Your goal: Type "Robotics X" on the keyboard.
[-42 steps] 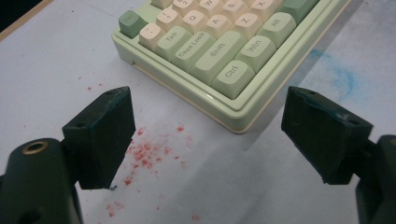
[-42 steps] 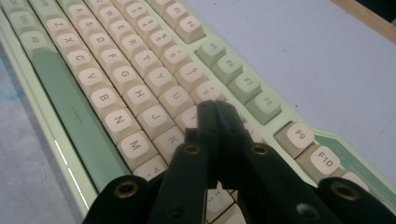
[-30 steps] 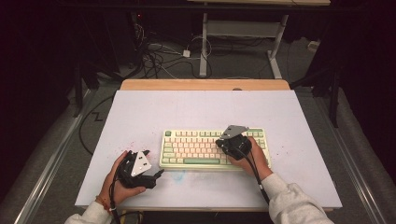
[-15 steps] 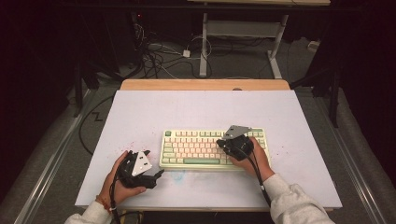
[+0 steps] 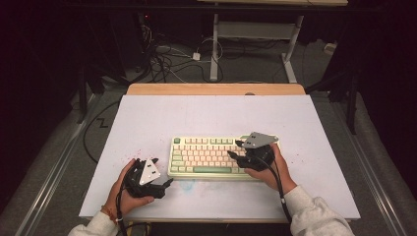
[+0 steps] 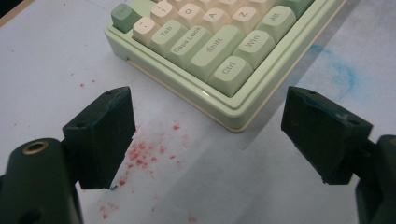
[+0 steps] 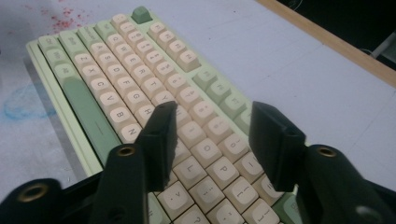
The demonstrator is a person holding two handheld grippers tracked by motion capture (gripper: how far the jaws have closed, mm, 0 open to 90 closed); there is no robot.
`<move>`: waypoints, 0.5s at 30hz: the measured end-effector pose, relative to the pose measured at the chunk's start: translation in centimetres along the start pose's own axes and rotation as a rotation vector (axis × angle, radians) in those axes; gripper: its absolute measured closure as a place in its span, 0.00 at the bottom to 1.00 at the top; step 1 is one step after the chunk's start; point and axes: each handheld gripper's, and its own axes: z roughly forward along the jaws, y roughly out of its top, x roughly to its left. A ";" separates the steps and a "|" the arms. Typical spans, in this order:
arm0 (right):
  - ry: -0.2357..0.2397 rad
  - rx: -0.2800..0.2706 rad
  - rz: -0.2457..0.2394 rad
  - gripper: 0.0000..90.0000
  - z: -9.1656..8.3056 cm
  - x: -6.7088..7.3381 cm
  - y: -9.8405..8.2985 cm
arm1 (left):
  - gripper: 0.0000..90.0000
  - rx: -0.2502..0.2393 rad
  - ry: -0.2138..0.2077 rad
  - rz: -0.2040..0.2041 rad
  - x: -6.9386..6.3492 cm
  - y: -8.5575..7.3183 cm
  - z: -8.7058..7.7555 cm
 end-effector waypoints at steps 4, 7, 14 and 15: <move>-0.012 -0.031 -0.005 0.47 -0.7 0.1 0.1 | 0.18 0.001 -0.001 0.000 0.0 0.0 0.0; -0.030 -0.042 -0.013 0.40 -1.1 0.3 0.1 | 0.18 0.000 -0.004 -0.003 0.0 0.0 -0.1; -0.079 -0.053 -0.022 0.32 -1.9 0.6 0.0 | 0.18 -0.003 0.000 -0.015 0.1 0.0 -0.1; -0.083 -0.058 -0.022 0.31 -2.1 0.6 -0.1 | 0.18 -0.008 -0.001 -0.024 0.1 0.0 -0.1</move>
